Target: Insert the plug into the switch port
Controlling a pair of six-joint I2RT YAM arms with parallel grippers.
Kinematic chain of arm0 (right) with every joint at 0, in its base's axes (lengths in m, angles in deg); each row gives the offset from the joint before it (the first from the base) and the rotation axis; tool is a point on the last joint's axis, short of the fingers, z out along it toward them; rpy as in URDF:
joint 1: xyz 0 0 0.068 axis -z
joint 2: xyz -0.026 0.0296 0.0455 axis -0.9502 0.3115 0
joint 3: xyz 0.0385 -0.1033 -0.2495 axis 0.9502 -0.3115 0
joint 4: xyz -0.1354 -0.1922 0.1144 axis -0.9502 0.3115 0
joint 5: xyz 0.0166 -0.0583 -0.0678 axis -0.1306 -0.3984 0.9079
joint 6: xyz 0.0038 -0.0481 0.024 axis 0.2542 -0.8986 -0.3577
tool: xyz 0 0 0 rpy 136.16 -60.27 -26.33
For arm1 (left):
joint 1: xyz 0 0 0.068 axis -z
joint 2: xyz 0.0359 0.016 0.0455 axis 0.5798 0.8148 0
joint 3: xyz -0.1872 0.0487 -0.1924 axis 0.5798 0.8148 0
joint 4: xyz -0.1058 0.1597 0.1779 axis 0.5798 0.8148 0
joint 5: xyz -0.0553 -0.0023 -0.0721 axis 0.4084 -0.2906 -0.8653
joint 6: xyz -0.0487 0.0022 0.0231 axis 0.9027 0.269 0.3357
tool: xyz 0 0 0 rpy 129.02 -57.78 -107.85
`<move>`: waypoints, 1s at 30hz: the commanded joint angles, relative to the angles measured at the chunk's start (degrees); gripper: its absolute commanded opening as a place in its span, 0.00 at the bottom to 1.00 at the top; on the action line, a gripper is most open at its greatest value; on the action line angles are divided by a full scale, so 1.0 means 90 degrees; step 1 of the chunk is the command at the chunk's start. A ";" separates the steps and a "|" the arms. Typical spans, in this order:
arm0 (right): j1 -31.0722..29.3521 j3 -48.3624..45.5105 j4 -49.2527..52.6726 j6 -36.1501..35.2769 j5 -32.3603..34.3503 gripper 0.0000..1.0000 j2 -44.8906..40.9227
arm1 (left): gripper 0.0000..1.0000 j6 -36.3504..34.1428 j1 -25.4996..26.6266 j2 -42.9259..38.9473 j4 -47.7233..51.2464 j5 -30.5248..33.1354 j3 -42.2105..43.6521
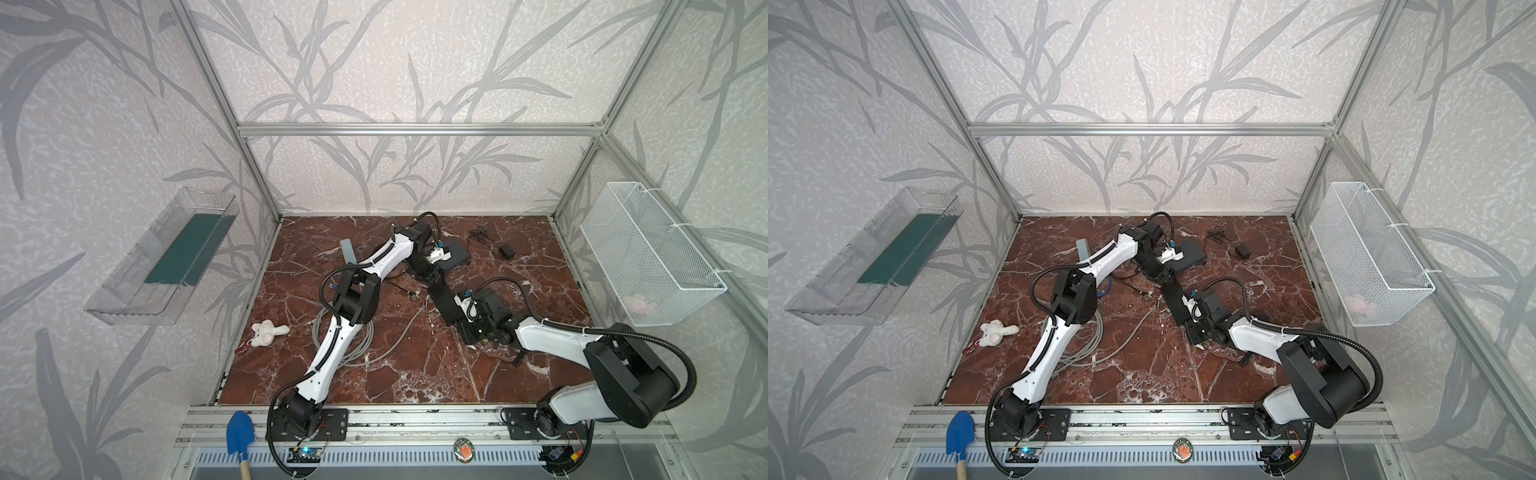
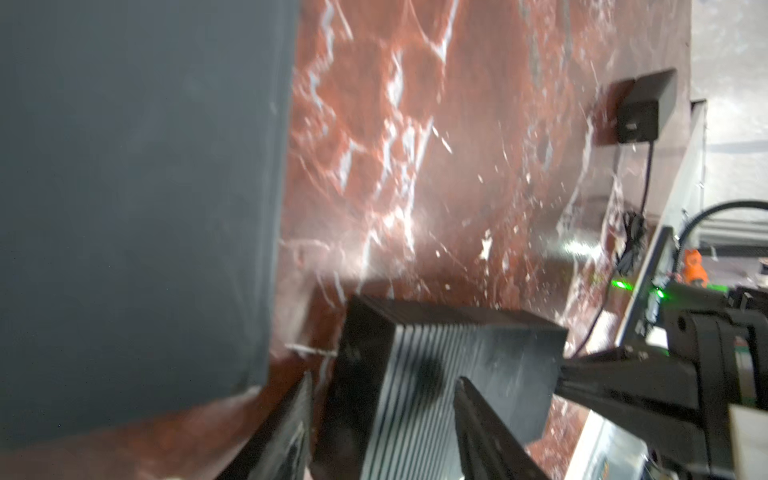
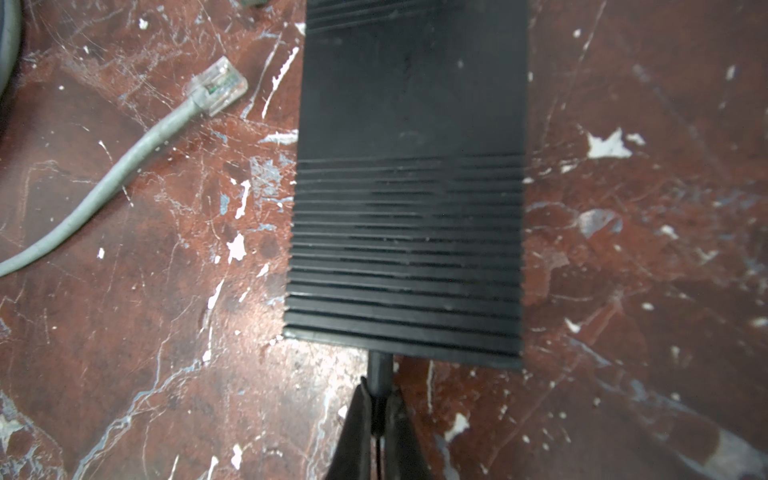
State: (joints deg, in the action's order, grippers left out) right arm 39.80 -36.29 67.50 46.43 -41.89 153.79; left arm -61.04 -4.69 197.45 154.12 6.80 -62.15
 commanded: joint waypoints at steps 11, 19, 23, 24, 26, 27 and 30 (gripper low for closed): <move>-0.0062 0.0290 0.0209 -0.0186 0.0006 0.03 0.0227 | 0.39 -0.0558 0.0213 0.0182 0.0812 0.0298 0.0641; -0.0062 0.0521 0.0158 -0.0385 0.0183 0.03 0.0419 | 0.31 -0.0776 0.0453 0.0165 0.0968 0.0193 0.1066; -0.0090 0.0590 -0.0086 -0.0441 0.0228 0.03 0.0548 | 0.30 -0.0794 0.0504 0.0076 0.0929 -0.0008 0.1410; -0.0100 0.0587 -0.0163 -0.0432 0.0260 0.03 0.0584 | 0.30 -0.0809 0.0518 0.0063 0.0924 -0.0070 0.1484; -0.0125 0.0587 -0.0241 -0.0436 0.0315 0.03 0.0644 | 0.29 -0.0811 0.0520 0.0042 0.0924 -0.0230 0.1622; -0.0135 0.0597 -0.0274 -0.0424 0.0347 0.03 0.0662 | 0.29 -0.0837 0.0537 0.0023 0.0925 -0.0289 0.1705; -0.0149 0.0582 -0.0387 -0.0429 0.0384 0.03 0.0695 | 0.29 -0.0869 0.0597 -0.0032 0.0875 -0.0432 0.1928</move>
State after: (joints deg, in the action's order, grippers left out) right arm 39.23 -32.38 72.63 43.55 -40.60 156.35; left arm -66.83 -5.22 191.79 149.36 5.86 -51.00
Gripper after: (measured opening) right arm 0.076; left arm 0.298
